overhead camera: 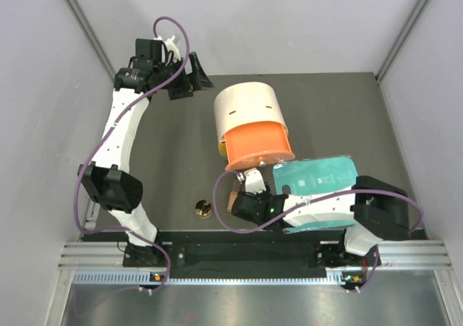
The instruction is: Organize the makeup
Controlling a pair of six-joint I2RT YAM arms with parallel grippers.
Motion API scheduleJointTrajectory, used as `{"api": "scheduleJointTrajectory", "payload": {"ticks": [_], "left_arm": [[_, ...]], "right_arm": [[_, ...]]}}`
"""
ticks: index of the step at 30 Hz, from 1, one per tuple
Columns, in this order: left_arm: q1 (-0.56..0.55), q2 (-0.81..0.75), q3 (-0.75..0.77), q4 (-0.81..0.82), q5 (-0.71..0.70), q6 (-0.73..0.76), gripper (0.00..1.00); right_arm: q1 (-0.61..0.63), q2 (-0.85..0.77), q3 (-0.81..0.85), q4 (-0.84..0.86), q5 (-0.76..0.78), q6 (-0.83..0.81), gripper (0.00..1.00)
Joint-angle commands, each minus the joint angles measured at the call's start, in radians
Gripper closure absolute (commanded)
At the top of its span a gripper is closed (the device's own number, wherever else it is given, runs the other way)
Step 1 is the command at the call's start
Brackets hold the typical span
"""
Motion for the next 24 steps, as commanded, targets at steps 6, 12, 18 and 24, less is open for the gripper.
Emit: {"api": "scheduleJointTrajectory", "payload": {"ticks": [6,12,18,24], "left_arm": [[0.000,-0.055,0.003,0.008,0.001,0.018,0.01],[0.000,-0.057,0.003,0.010,0.000,0.016,0.01],[-0.001,-0.049,0.003,0.027,0.003,0.008,0.01],[0.000,-0.041,-0.018,0.059,0.009,-0.010,0.01]], "right_arm": [[0.028,0.036,0.000,0.086,-0.056,-0.030,0.71],[0.062,-0.016,-0.005,0.042,-0.076,-0.044,1.00],[0.165,-0.156,0.011,-0.073,-0.088,-0.036,1.00],[0.228,-0.369,0.069,-0.194,-0.088,-0.122,1.00]]}}
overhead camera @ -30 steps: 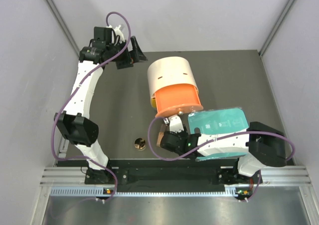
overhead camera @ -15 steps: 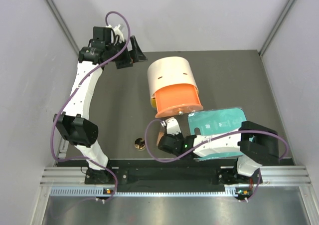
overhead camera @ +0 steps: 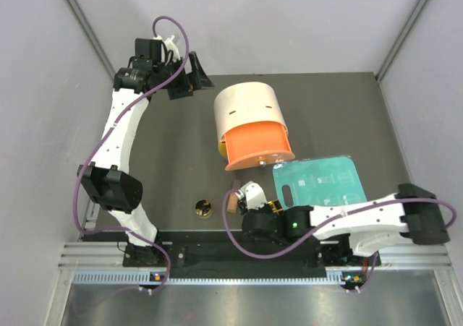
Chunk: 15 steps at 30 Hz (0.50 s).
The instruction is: Organize the makeup
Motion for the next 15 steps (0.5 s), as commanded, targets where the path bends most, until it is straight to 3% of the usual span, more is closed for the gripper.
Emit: {"api": "scheduleJointTrajectory", "payload": {"ticks": [1,7,15], "left_arm": [[0.000,-0.038,-0.024,0.060,0.006,-0.012,0.01],[-0.001,-0.041,-0.073,0.098,0.005,-0.023,0.01],[-0.001,-0.012,-0.092,0.131,-0.011,-0.022,0.01]], "right_arm": [[0.042,-0.185,0.086,-0.078,0.005,-0.097,1.00],[0.042,-0.314,0.253,-0.167,0.038,-0.244,1.00],[-0.031,-0.242,0.518,-0.211,0.115,-0.430,1.00]]}}
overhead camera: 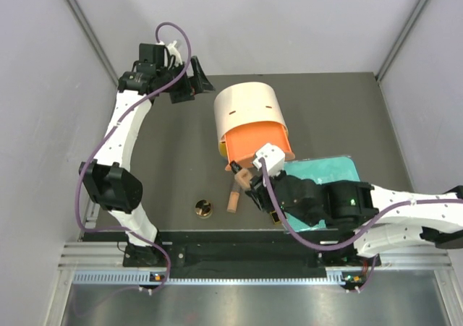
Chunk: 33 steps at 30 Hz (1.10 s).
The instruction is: Organize the makeup
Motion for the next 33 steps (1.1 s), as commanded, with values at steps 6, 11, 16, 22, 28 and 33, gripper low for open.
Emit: {"api": "scheduleJointTrajectory", "payload": {"ticks": [6,11,16,22,28,33], "left_arm": [[-0.009,0.026,-0.025,0.097,-0.022,0.021,0.01],[-0.018,0.042,-0.041,0.117,-0.008,0.029,0.01],[-0.020,0.046,-0.042,0.117,-0.002,0.047,0.01],[-0.020,0.051,-0.047,0.114,0.007,0.053,0.01],[-0.020,0.055,-0.070,0.140,0.015,0.044,0.01],[-0.020,0.063,-0.075,0.157,0.015,0.035,0.01]], "right_arm": [[-0.324,0.087,0.171,0.038,-0.090,-0.200,1.00],[-0.513,0.131,0.200,0.081,-0.255,-0.231,1.00],[-0.608,0.185,0.246,0.103,-0.310,-0.250,1.00],[-0.621,0.256,0.277,0.103,-0.364,-0.323,1.00],[-0.641,0.221,0.232,0.077,-0.355,-0.400,1.00],[-0.683,0.205,0.183,0.052,-0.373,-0.446,1.00]]}}
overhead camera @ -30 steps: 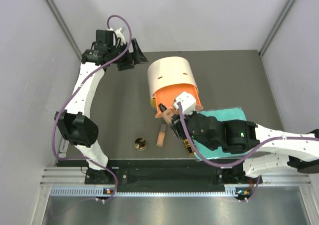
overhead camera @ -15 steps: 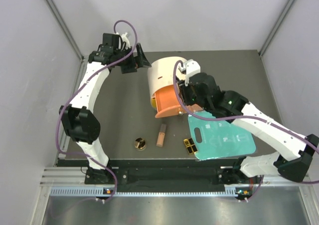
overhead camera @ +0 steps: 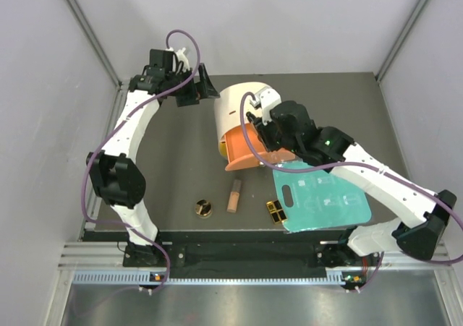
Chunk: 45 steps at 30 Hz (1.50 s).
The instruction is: Organize the makeup
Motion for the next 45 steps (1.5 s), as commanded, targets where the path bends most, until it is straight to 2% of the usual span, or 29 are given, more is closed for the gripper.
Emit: {"api": "scheduleJointTrajectory", "payload": {"ticks": [1,10,15,19,20,23,26,33,39,45], "left_arm": [[-0.002,0.010,-0.006,0.065,0.015,-0.003,0.01],[-0.002,0.022,-0.006,0.080,0.021,-0.022,0.01],[-0.002,0.031,-0.007,0.083,0.018,-0.023,0.01],[-0.002,0.042,-0.002,0.088,0.018,-0.025,0.01],[-0.002,0.042,0.001,0.086,0.018,-0.023,0.01],[-0.002,0.046,0.010,0.088,0.015,-0.023,0.01],[-0.002,0.054,0.022,0.085,0.012,-0.020,0.01],[-0.002,0.074,0.044,0.074,0.010,-0.014,0.01],[-0.002,0.091,0.073,0.070,0.008,-0.010,0.01],[-0.002,0.117,0.119,0.053,0.007,-0.005,0.01]], "right_arm": [[-0.040,-0.047,-0.023,0.010,-0.011,-0.054,1.00],[-0.057,-0.066,-0.094,-0.020,-0.029,-0.055,0.96],[-0.071,-0.086,-0.117,-0.023,-0.004,-0.058,0.89],[-0.080,-0.086,-0.123,-0.023,0.022,-0.055,0.67],[-0.081,-0.081,-0.123,-0.023,0.038,-0.051,0.54],[-0.086,-0.066,-0.114,-0.023,0.057,-0.049,0.43],[-0.088,-0.053,-0.108,-0.017,0.057,-0.052,0.37],[-0.089,-0.050,-0.080,-0.006,0.081,-0.049,0.35],[-0.088,-0.084,-0.004,-0.010,0.085,-0.055,0.30],[-0.085,-0.087,0.111,-0.061,-0.050,-0.020,0.25]]}}
